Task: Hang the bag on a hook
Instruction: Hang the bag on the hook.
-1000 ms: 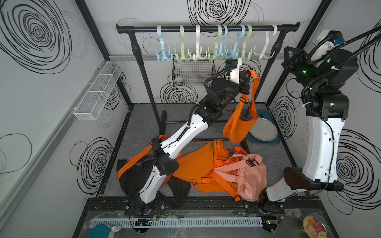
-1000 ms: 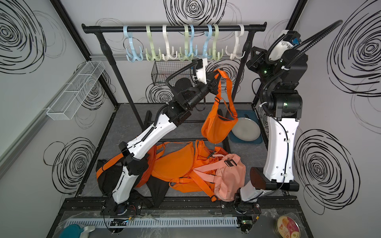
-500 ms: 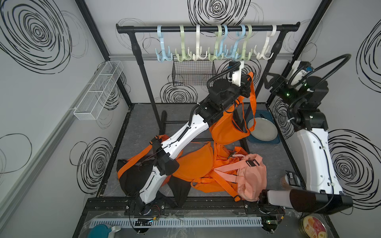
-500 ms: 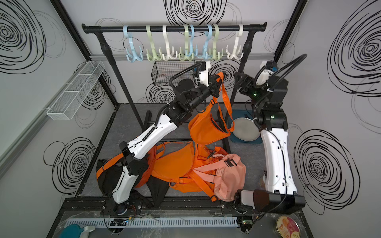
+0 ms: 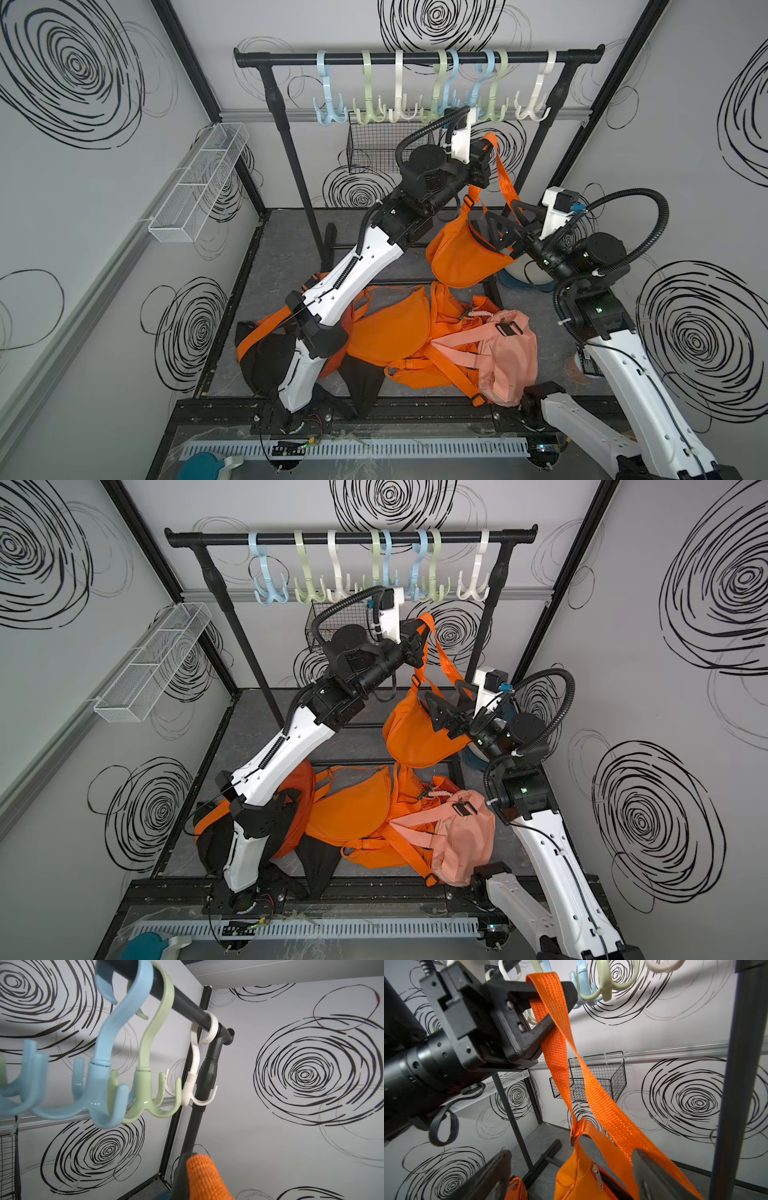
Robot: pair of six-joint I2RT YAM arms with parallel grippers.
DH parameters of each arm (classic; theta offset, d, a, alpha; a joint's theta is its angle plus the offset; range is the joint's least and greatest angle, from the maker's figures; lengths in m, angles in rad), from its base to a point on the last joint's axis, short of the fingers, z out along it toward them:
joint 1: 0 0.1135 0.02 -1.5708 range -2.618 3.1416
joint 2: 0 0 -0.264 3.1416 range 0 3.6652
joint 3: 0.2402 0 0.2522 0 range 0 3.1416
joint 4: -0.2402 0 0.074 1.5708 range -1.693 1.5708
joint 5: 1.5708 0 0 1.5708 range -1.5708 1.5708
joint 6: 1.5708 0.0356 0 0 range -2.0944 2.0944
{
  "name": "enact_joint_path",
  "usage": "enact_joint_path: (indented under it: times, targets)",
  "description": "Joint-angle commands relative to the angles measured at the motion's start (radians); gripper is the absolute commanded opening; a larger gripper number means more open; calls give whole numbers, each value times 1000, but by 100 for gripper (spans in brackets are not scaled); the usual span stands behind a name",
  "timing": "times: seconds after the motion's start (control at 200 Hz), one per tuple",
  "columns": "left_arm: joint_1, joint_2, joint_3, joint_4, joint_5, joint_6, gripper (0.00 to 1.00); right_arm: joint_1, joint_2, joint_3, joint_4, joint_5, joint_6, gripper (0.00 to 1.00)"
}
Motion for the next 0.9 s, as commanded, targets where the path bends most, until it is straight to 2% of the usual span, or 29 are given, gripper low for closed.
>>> enact_joint_path:
  times: [0.0, 0.105, 0.295, 0.505, 0.761, 0.896]
  targets:
    - [7, -25, 25, -10, -5, 28, 0, 33, 11, 8, -21, 213, -146, 90]
    - [10, -32, 26, -37, -14, 43, 0, 89, 0, -16, 5, 327, -203, 91]
    - [18, -43, 25, -64, -2, 43, 0, 171, 57, -5, -13, 429, -298, 92]
    - [18, -72, 19, -97, 7, 64, 0, 184, 95, -6, 45, 528, -361, 93]
    - [20, -96, 2, -104, 29, 65, 0, 178, 176, 24, 95, 536, -431, 93]
    - [21, -99, 2, -108, 41, 62, 0, 144, 207, 53, 88, 449, -421, 94]
